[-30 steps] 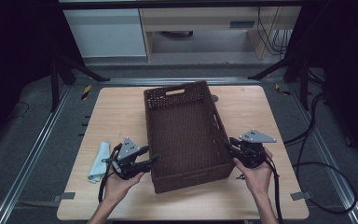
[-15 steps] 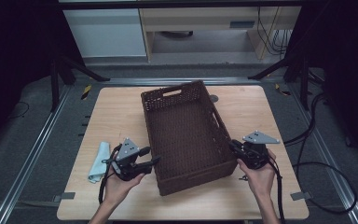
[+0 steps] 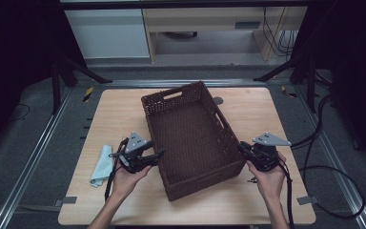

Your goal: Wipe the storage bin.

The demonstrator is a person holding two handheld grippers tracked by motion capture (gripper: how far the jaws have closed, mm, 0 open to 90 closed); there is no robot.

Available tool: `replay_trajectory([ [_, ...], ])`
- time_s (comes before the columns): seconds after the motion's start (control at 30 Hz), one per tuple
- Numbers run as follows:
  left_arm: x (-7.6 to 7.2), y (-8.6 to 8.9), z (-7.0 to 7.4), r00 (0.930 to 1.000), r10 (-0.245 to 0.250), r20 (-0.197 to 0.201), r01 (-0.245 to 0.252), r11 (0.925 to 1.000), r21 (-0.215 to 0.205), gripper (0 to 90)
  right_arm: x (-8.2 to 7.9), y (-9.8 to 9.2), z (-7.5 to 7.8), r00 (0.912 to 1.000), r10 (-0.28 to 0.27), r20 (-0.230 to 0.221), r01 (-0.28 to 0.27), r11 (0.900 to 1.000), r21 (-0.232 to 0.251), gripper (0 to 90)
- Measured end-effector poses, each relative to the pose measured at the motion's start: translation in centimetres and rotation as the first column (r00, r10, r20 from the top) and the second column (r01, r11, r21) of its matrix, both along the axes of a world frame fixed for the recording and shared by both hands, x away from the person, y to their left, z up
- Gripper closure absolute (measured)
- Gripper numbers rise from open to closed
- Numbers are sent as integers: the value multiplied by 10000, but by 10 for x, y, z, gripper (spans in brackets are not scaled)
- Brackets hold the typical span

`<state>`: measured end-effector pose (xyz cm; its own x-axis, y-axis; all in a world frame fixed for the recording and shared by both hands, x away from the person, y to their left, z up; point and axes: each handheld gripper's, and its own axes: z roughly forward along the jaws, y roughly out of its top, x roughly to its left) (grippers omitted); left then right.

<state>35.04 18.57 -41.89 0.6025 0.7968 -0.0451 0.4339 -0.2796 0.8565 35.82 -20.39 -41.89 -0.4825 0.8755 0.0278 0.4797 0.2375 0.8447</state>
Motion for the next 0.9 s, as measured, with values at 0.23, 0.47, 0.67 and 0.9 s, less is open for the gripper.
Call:
replay_trajectory([
  [0.23, -10, -6, 1, 9998, -223, 14, 223, 9997, -72, 495, 11, -1, -1, 9987, -495, 120, 496, 9987, -109, 750],
  [0.47, -14, -8, 1, 9998, -167, 71, 168, 9998, -131, 514, 0, -4, 4, 9981, -521, 328, 528, 9984, -212, 744],
  [0.67, -11, -5, 6, 9993, -372, 8, 372, 9989, -286, 497, 7, -7, -1, 9990, -422, -109, 420, 9989, -213, 818],
  [0.9, -3, -4, 1, 9992, -380, -126, 371, 9974, -616, 472, 22, -11, -2, 9978, -665, -33, 664, 9975, -238, 805],
])
